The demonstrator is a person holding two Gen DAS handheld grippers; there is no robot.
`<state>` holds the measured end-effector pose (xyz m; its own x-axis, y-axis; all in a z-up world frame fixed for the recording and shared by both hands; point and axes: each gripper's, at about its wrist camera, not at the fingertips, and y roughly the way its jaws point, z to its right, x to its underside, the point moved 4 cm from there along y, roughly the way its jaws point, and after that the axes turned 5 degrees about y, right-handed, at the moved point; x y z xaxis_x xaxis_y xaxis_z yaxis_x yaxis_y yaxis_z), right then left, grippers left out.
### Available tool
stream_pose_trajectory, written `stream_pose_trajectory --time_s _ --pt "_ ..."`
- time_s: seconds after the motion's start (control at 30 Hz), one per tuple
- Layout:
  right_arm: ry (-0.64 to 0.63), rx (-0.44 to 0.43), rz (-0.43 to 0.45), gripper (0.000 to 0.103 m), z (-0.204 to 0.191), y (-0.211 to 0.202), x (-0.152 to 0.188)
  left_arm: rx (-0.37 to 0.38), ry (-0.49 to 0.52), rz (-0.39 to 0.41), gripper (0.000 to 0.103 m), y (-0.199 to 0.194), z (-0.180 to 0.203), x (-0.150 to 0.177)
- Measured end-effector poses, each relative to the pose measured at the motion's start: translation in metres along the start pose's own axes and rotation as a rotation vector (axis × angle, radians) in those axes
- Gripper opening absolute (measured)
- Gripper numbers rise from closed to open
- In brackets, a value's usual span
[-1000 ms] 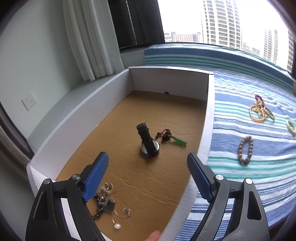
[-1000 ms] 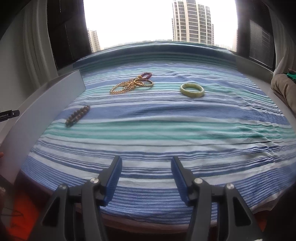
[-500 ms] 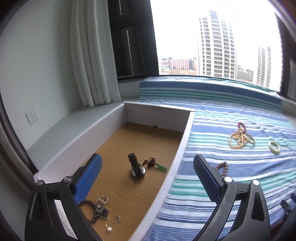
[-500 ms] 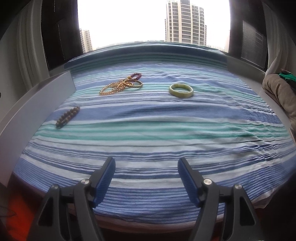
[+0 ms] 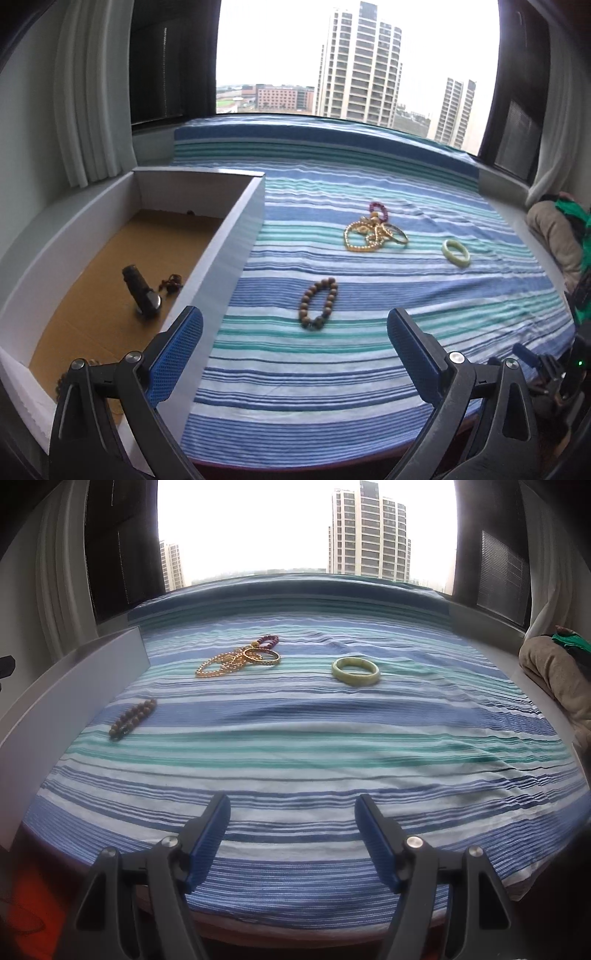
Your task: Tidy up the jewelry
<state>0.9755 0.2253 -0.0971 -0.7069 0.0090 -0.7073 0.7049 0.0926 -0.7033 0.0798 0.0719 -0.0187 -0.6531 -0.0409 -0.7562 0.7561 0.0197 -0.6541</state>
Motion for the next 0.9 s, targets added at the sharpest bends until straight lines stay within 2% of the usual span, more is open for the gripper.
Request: stream_pose_trajectory --time_s 0.1,0.23,0.43,0.6,0.77,0.9 --pt "0.000 0.002 0.006 0.071 0.000 -0.001 0.000 0.015 0.011 -0.014 0.100 0.004 0.010 0.005" --pt "-0.003 0.003 0.013 0.071 0.001 -0.002 -0.001 -0.006 0.014 -0.026 0.100 0.009 0.016 0.009" --pt "0.002 -0.001 0.011 0.071 0.004 -0.001 0.000 -0.006 -0.021 -0.033 0.100 0.016 0.016 0.014" --pt "0.005 0.001 0.017 0.071 0.006 -0.002 0.000 -0.007 -0.012 -0.049 0.100 0.021 0.019 0.016" --pt "0.011 -0.004 0.012 0.071 0.008 -0.001 0.001 0.011 0.026 -0.096 0.100 0.030 0.028 0.020" --pt "0.014 -0.008 0.008 0.071 0.009 0.000 0.002 0.062 0.052 -0.168 0.100 0.043 0.034 0.024"
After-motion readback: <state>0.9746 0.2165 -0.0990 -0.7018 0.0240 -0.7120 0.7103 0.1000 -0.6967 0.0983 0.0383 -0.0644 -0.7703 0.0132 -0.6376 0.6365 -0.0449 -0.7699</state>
